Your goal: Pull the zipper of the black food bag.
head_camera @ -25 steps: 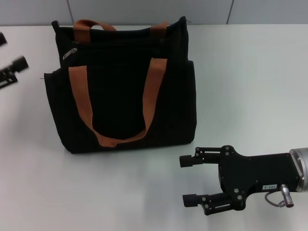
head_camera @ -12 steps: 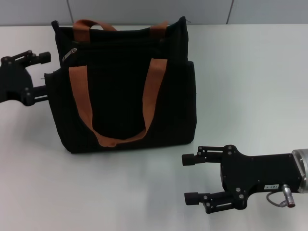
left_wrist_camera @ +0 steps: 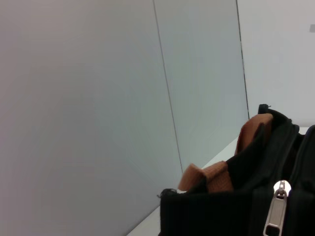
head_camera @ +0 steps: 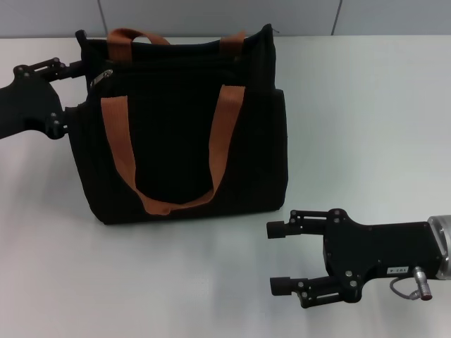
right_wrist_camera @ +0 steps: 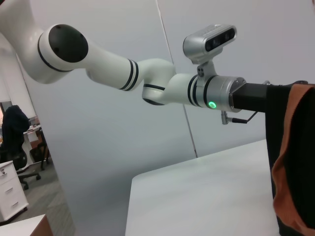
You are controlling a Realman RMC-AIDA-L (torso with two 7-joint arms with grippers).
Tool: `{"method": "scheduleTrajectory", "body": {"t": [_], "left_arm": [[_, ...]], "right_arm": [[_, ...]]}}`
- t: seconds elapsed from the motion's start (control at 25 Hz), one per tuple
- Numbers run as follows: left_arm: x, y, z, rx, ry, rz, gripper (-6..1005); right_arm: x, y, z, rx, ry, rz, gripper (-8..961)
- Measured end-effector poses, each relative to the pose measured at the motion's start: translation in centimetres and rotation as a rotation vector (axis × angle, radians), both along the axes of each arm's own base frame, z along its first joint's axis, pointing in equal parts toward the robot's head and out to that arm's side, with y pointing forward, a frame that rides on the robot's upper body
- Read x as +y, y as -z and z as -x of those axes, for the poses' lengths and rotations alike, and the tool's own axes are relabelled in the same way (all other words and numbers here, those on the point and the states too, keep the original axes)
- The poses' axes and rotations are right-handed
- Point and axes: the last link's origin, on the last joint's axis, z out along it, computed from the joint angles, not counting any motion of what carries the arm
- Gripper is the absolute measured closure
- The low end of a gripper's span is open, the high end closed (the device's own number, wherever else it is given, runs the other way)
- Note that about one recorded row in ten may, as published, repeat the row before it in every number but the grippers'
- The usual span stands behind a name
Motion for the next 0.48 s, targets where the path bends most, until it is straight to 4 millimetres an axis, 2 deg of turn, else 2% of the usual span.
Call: {"method": "scheduleTrajectory", "body": {"t": [0.28,0.4,0.48], "left_arm": [[-0.8,-0.5,0.3,-0.046,0.004,-0.042,332],[-1.4,-0.8,0.3,-0.078,0.019,-0.056,558],[-1.9,-1.1,0.3,-0.101,0.036,-0.058,652]], "right_arm": [[0.2,-0.1,0.0,0.006,0.007,-0.011,157],[0.2,-0.1,0.0,0.008,0.008,-0.013,157],[0.4,-0.3,0.0,0.023,0.025,-0.029,157]]}}
